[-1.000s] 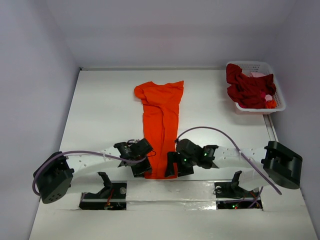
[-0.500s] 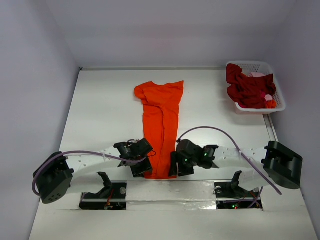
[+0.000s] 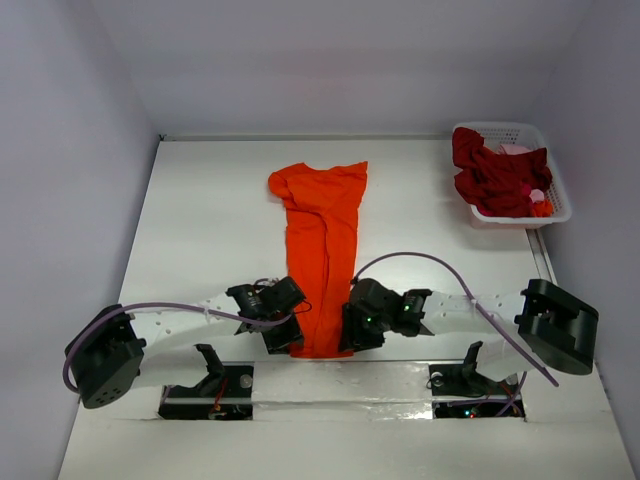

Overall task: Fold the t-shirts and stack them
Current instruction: Grab the bottom of the folded rectangular tshirt with both arms, then fold the folded rectangular tshirt in 1/3 of the way

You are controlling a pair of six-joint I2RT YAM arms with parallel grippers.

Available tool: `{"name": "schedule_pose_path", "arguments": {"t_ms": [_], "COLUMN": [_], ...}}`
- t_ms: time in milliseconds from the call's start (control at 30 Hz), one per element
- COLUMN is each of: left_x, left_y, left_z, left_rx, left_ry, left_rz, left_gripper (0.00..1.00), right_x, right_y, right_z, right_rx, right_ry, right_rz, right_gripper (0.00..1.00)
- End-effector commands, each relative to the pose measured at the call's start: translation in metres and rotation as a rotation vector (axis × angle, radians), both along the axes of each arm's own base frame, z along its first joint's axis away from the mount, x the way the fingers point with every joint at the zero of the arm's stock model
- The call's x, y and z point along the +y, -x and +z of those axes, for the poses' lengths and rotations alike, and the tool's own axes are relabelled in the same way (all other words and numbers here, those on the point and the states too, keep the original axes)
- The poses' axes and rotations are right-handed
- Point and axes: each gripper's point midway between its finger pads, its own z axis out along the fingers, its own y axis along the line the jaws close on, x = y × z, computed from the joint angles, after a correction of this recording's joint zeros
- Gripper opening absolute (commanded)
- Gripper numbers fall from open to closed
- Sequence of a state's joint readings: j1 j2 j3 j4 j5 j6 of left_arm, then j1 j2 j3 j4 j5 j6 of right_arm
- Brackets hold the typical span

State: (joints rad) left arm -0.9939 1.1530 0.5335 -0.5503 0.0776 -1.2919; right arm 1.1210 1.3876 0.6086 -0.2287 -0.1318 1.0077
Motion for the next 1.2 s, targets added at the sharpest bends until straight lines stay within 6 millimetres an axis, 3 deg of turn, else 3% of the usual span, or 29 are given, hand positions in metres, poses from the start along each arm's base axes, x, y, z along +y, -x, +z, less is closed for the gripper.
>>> {"name": "schedule_pose_path", "arguments": {"t_ms": [0,467,667,833,1167], "left_x": [0.001,-0.002,-0.003,-0.004,-0.003], "left_y": [-0.001,0.005,0.004,0.003,0.004], "left_z": [0.002,-0.012,-0.009,-0.007,0.002], "left_rx": [-0.003,0.042,0.038,0.036,0.033], "left_ry": [-0.014,-0.03,-0.031,-0.03,-0.023], "left_rz": [0.004,-0.044,-0.043,-0.045,-0.034], "left_gripper": [0.35,0.31,0.3,0.3,0.31], "right_x": [-0.002,-0.002,-0.002,0.0,0.001], "right_y": [-0.005,-0.005,-0.006,-0.006,-0.007], "right_z": [0.0,0.0,0.001,0.001,0.002], "right_rx": [-0.038,-0.037,-0.042,-0.044,-0.05], "right_ry": [0.02,0.023,0.025,0.021,0.028], "right_rz": [-0.001,0.001,0.001,0.01,0.017], "right_gripper": [0.48,0.45,0.4,0.3,0.27]}}
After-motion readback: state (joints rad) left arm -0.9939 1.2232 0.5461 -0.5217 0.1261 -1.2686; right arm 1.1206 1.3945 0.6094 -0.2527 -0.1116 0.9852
